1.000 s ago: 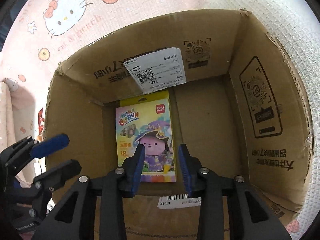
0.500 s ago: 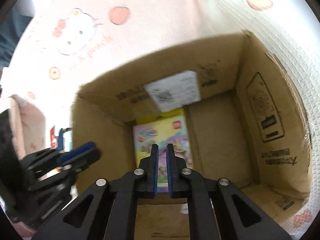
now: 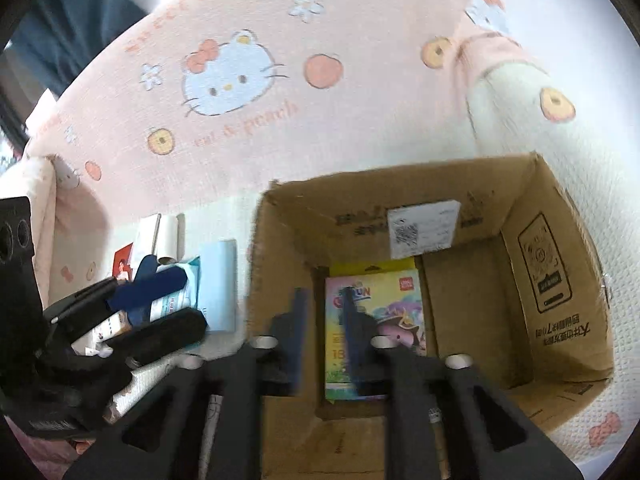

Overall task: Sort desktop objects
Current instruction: 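Lower the pastel box into the cardboard box and open the right gripper, then move the right gripper back to the baby wipes pack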

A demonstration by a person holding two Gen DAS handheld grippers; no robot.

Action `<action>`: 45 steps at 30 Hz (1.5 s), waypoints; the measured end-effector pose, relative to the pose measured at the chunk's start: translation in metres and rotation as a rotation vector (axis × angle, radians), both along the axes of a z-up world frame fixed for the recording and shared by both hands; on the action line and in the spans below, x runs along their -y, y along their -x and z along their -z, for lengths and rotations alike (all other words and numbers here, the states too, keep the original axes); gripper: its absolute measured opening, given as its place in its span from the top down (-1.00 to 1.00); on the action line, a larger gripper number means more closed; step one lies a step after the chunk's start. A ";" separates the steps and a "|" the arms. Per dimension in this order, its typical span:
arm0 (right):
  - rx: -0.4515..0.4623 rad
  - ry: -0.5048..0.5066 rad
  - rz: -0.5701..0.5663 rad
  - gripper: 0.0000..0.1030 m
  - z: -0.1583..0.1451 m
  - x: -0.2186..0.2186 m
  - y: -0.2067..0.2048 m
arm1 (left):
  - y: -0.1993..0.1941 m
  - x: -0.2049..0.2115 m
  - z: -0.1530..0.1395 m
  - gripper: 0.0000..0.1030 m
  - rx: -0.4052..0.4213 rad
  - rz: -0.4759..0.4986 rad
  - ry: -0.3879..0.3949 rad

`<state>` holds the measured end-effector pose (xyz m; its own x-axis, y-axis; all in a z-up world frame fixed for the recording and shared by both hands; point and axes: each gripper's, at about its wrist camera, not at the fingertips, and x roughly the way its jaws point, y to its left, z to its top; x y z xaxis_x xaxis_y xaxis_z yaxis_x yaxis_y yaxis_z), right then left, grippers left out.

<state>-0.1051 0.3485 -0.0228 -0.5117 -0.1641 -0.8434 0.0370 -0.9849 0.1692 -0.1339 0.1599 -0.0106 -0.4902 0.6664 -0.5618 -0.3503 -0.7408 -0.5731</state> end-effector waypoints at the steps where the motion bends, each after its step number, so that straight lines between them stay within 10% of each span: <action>1: -0.010 0.008 0.002 -0.25 -0.001 0.005 -0.002 | 0.000 0.005 0.000 -0.20 0.008 -0.014 -0.013; 2: -0.025 0.013 0.014 -0.48 -0.003 0.011 -0.006 | -0.001 0.015 0.002 -0.20 0.021 -0.031 -0.027; 16: -0.059 -0.066 -0.159 -0.49 0.010 0.120 -0.004 | -0.061 0.113 0.016 -0.20 -0.234 -0.234 0.219; 24: -0.075 -0.101 -0.233 -0.49 0.033 0.164 -0.002 | -0.086 0.166 0.045 -0.20 -0.243 -0.329 0.350; 41: 0.057 0.089 -0.267 -0.49 0.122 0.211 0.017 | -0.099 0.229 0.126 -0.18 0.041 -0.457 0.237; 45: 0.043 0.152 -0.209 -0.49 0.133 0.200 0.020 | -0.090 0.231 0.149 0.34 0.130 -0.483 0.169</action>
